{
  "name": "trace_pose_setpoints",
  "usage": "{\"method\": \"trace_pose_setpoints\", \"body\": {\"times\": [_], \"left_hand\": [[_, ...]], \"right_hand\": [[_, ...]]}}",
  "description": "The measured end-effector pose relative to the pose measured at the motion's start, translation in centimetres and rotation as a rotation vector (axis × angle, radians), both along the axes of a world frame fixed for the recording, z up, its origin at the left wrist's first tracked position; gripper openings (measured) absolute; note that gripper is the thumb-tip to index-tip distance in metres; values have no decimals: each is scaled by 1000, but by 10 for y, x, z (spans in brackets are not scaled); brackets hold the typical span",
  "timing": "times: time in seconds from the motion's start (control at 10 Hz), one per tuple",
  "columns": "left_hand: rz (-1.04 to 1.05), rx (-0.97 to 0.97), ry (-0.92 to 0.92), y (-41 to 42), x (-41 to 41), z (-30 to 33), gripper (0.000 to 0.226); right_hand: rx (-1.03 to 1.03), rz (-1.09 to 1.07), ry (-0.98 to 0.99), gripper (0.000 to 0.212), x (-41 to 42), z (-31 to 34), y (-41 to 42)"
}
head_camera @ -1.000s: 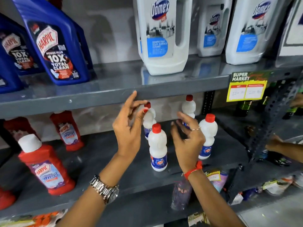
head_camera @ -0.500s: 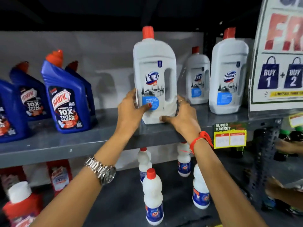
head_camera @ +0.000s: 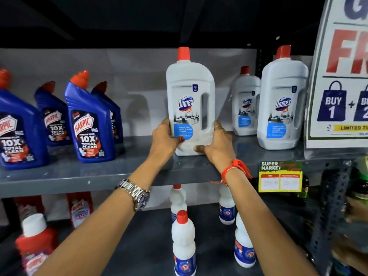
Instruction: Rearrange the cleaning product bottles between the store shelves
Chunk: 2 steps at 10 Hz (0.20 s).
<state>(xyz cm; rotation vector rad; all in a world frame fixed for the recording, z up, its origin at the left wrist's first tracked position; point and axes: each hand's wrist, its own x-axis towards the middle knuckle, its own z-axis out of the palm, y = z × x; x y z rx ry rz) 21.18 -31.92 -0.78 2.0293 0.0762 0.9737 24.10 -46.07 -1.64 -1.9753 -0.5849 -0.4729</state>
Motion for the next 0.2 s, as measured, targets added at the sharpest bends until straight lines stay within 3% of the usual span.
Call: {"method": "trace_pose_setpoints", "body": {"times": [0.2], "left_hand": [[53,40,-7,-13,-24,-5,50]], "right_hand": [[5,-51,-80,78,3,-6,4]]}}
